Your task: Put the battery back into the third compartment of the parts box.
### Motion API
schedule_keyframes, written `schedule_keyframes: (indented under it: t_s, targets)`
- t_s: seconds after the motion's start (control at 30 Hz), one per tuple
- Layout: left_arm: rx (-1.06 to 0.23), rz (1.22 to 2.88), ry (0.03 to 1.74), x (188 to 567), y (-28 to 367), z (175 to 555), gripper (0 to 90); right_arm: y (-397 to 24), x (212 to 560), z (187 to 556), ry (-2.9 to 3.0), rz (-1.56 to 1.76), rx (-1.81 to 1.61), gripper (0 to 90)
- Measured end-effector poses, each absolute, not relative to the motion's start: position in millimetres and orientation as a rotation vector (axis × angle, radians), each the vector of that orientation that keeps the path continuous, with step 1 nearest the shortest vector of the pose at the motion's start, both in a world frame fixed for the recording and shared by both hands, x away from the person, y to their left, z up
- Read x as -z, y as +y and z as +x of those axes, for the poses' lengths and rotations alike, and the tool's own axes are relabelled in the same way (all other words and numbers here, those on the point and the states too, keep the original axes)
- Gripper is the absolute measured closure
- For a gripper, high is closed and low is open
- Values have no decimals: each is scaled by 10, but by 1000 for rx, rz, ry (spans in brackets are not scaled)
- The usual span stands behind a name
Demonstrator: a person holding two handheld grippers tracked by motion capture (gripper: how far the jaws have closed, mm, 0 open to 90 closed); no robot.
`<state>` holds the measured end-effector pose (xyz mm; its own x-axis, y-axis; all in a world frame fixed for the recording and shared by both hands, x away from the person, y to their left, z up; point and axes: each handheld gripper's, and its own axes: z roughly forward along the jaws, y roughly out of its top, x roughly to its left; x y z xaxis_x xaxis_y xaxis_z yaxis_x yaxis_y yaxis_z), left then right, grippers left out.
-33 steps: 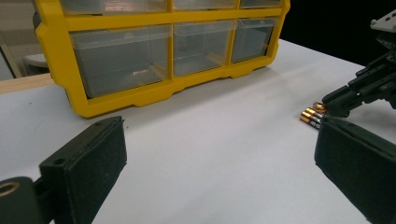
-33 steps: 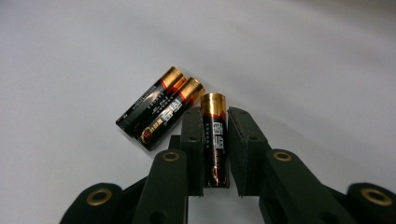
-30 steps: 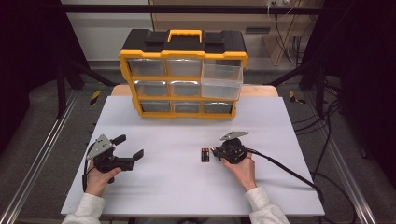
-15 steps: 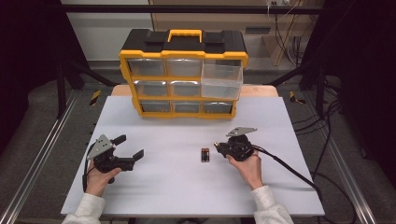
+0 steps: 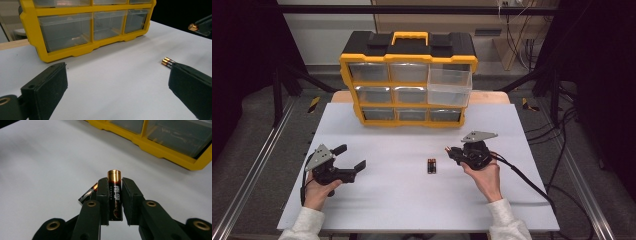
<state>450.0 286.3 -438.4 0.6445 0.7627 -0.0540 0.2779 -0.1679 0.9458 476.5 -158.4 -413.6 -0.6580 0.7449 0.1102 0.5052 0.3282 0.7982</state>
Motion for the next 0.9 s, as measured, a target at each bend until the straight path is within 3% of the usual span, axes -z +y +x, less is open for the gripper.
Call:
schedule_keyframes:
  t_s: [0.9]
  targets:
    - [-538,1739,850,4384,2865,4499,18,-1679,3193,4690,2206,996,-1338,772]
